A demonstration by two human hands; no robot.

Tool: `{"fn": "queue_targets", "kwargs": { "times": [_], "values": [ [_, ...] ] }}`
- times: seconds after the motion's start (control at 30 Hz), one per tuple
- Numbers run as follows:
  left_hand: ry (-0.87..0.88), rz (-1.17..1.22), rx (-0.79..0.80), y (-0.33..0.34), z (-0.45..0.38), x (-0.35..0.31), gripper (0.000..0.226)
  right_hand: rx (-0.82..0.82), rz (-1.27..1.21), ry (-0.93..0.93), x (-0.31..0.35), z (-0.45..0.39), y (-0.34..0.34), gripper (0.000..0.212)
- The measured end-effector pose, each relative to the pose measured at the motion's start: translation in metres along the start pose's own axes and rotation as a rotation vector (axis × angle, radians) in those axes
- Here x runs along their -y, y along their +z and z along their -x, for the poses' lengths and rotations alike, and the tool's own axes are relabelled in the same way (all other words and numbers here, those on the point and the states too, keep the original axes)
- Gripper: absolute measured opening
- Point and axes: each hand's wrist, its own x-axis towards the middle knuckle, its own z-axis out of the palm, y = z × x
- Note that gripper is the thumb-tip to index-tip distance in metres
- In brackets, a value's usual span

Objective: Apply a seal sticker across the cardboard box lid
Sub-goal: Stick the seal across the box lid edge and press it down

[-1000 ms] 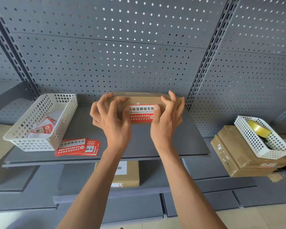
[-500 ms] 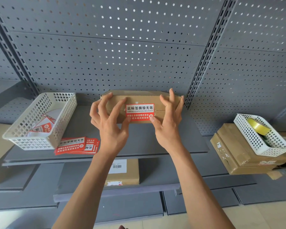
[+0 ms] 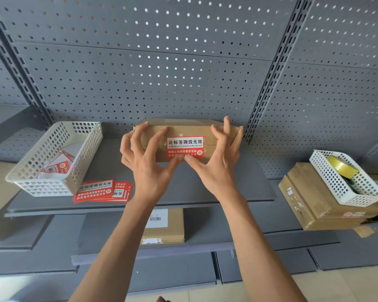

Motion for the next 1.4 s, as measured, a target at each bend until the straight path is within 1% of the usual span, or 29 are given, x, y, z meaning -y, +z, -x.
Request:
{"fn": "queue_targets", "kwargs": {
  "times": [0.1,0.27,0.53,0.87,1.07,1.23,1.4],
  "values": [
    [-0.009,-0.017,-0.009,0.002,-0.001,0.001,0.065,-0.002,-0.005,0.0,-0.002,0.0,0.001,0.092],
    [0.055,-0.049,-0.01,0.002,0.001,0.009,0.064,0.026,-0.042,-0.013,-0.01,-0.001,-0.001,0.078],
    [0.087,-0.053,0.054,-0.006,0.001,0.015,0.068,0.069,-0.088,-0.019,-0.015,0.0,-0.008,0.07],
    [0.064,-0.045,0.081,-0.01,0.002,0.012,0.074,0.08,-0.083,-0.027,-0.016,0.001,-0.011,0.07],
    [0.08,-0.043,0.125,-0.016,0.007,0.011,0.072,0.116,-0.101,-0.013,-0.014,0.005,-0.015,0.069],
    [0.042,0.04,0.202,-0.026,0.015,0.012,0.067,0.164,-0.147,0.064,-0.01,0.016,-0.019,0.069],
    [-0.029,0.16,0.278,-0.037,0.025,0.012,0.066,0.214,-0.184,0.119,-0.009,0.03,-0.022,0.076]
  ]
}}
